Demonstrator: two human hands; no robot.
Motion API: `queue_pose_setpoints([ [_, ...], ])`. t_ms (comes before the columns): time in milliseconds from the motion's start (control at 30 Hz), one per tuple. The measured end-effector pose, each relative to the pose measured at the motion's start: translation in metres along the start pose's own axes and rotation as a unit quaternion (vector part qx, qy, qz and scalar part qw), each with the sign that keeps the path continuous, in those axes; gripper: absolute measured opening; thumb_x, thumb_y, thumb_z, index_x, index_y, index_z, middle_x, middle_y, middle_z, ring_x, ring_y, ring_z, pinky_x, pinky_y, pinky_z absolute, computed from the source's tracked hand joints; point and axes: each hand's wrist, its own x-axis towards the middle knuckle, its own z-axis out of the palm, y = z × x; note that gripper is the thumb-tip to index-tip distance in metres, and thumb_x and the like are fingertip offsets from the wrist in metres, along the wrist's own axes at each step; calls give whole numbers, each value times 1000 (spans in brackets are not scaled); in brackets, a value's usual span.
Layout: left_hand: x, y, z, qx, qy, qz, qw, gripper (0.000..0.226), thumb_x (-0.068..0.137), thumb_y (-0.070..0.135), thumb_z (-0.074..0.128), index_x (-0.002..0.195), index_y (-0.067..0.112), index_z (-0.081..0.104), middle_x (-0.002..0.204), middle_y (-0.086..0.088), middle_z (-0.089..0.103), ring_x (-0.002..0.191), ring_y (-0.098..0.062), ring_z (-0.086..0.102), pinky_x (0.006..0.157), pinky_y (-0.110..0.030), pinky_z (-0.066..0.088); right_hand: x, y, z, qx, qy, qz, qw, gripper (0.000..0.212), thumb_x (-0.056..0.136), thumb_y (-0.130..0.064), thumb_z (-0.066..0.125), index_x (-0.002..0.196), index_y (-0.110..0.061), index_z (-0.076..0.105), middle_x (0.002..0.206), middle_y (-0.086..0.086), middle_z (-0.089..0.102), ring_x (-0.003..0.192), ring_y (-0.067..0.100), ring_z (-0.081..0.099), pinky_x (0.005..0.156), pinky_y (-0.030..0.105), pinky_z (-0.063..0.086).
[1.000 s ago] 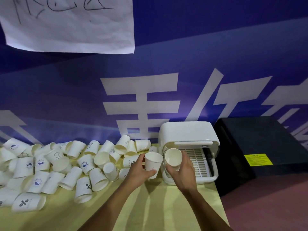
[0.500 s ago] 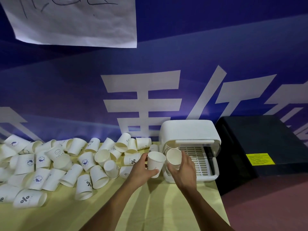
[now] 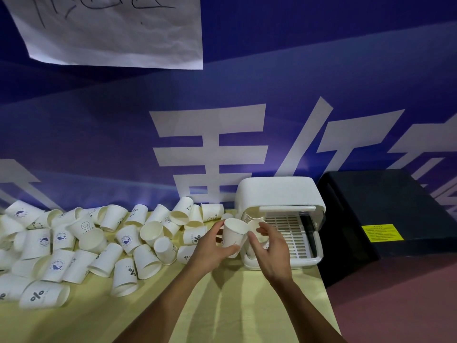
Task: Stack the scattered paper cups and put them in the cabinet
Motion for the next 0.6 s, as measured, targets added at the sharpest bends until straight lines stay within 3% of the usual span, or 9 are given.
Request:
queue_pose_setpoints([
  [167,-4,13,6,-4,-33,31,999,78,70,46,82,139,47,45,126,22,59,112,1,54,88,-18,47,0,-15,-5,62,-87,5,994,63,79,-65,72,132,-35,55,114,-25,62,105,-5,59,91,26,53],
  [300,-4,22,9,-4,-40,37,999,76,73,41,84,138,45,43,119,26,57,106,6,53,79,-13,46,3,-18,-9,75,-62,3,995,58,79,-63,72,128,-37,56,118,-19,65,110,4,61,90,27,56],
  [467,-1,16,10,-7,-34,10,999,68,76,33,84,134,34,48,113,16,59,101,2,56,84,-18,48,9,-17,-23,84,52,14,995,75,82,-54,74,146,-26,46,144,-9,54,129,8,50,103,27,44],
  [600,-1,7,10,-6,-30,-9,999,62,78,35,82,130,35,49,117,14,59,104,-2,56,86,-22,48,9,-10,-23,29,54,-3,998,74,81,-49,76,144,-27,45,141,-8,54,125,10,51,99,26,43],
])
